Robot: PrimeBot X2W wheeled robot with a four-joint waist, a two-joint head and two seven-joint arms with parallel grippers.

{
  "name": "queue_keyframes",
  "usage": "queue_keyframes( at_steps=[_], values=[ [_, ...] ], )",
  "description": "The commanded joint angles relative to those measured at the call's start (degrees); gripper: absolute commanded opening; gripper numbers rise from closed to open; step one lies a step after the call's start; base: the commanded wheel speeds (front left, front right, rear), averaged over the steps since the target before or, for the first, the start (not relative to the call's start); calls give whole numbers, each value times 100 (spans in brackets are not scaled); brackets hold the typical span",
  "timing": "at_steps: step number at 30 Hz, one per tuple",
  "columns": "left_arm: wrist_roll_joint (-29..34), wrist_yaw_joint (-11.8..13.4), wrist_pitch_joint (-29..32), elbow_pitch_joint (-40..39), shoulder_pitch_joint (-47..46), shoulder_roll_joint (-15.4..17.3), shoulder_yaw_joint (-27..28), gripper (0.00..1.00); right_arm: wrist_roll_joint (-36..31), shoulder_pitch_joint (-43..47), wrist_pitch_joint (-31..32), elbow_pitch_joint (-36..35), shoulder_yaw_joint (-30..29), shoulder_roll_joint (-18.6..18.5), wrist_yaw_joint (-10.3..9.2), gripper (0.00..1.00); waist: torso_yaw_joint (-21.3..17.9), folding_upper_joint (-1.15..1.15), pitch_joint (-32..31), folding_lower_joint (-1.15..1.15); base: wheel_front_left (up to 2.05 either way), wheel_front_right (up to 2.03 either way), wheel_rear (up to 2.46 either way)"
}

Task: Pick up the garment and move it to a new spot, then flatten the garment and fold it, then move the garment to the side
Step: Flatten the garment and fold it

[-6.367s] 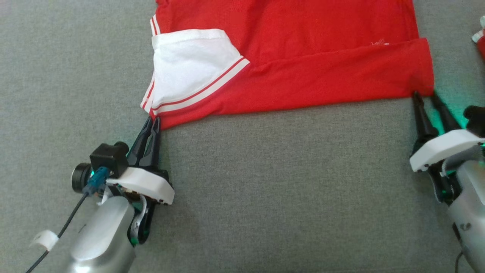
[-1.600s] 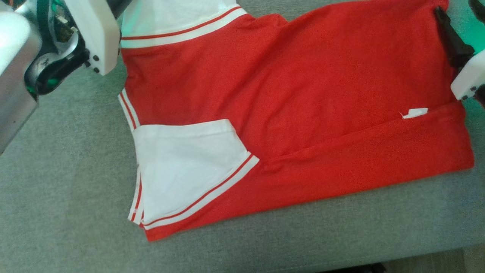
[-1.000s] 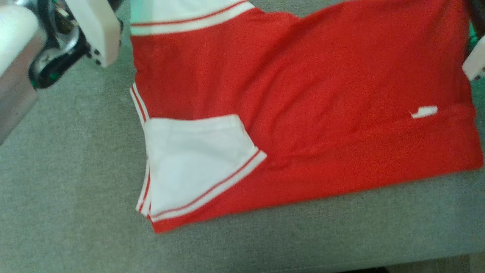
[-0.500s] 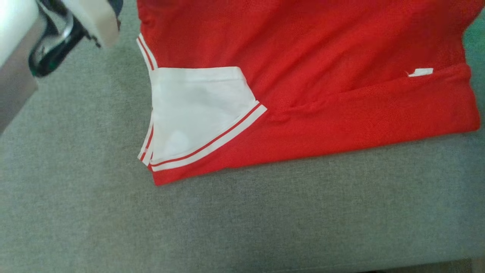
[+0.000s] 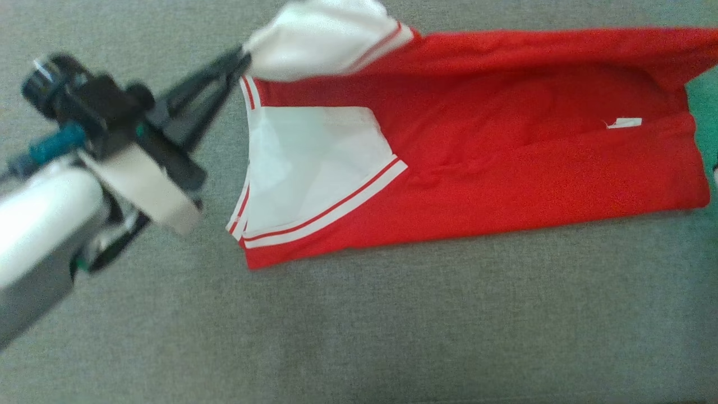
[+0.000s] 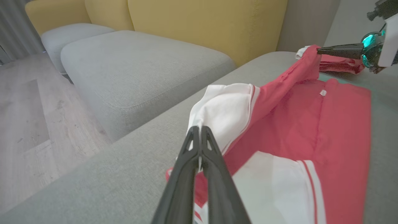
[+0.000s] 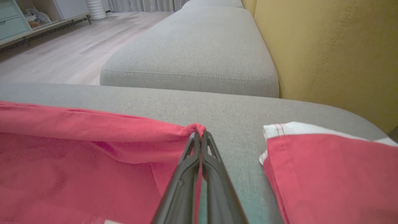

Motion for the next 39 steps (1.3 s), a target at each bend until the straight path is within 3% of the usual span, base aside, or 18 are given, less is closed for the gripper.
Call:
queue_keyframes(
  at_steps=[1,7,19,20,21,22,23,24,25,26,30,34,39],
  values=[
    [25,132,-48,-277,70,338,232,0,-68,329,-48,-198,-93,-225,-4,0,20,0,-30,1,0,0,0],
    [205,486,36,-886,731,480,166,0,-235,972,62,-454,-517,-129,-4,0,90,0,-32,1,0,0,0],
    [414,682,35,-900,1471,218,130,0,-602,1870,402,-964,-1240,206,-4,0,168,0,49,1,0,0,0],
    [396,704,1,-873,1505,177,131,0,-617,1930,425,-992,-1292,251,-4,15,168,0,49,1,0,0,0],
    [396,704,1,-873,1505,177,131,0,-617,1930,425,-992,-1292,251,-4,15,168,0,49,1,0,0,0],
    [376,728,-34,-843,1543,129,131,0,-625,1984,448,-1013,-1345,306,-4,35,167,0,47,1,0,0,0],
    [370,746,-62,-813,1583,78,131,9,-636,2032,461,-1035,-1389,362,-4,74,164,0,42,1,0,0,0],
    [360,754,-89,-781,1631,25,130,26,-659,2075,465,-1042,-1447,421,-4,100,160,0,32,1,0,0,0],
    [335,777,-131,-740,1688,-30,131,42,-708,2112,449,-1041,-1511,476,-4,100,155,0,10,1,0,0,0],
    [318,827,-188,-698,1743,-85,142,100,-765,2148,416,-1038,-1578,537,-4,100,150,0,-18,1,0,0,0],
    [191,1185,-469,-569,2078,-343,364,100,-893,2363,272,-1014,-1876,848,-4,100,149,0,-201,1,0,0,0],
    [208,1734,-600,-453,2561,-682,879,100,-990,2653,118,-1049,-2208,1219,-4,100,199,0,-434,1,0,0,0],
    [883,2191,-610,-694,3522,-1502,2358,100,-962,2824,87,-1131,-2594,1651,-4,100,326,0,-683,1,0,0,0]
  ],
)
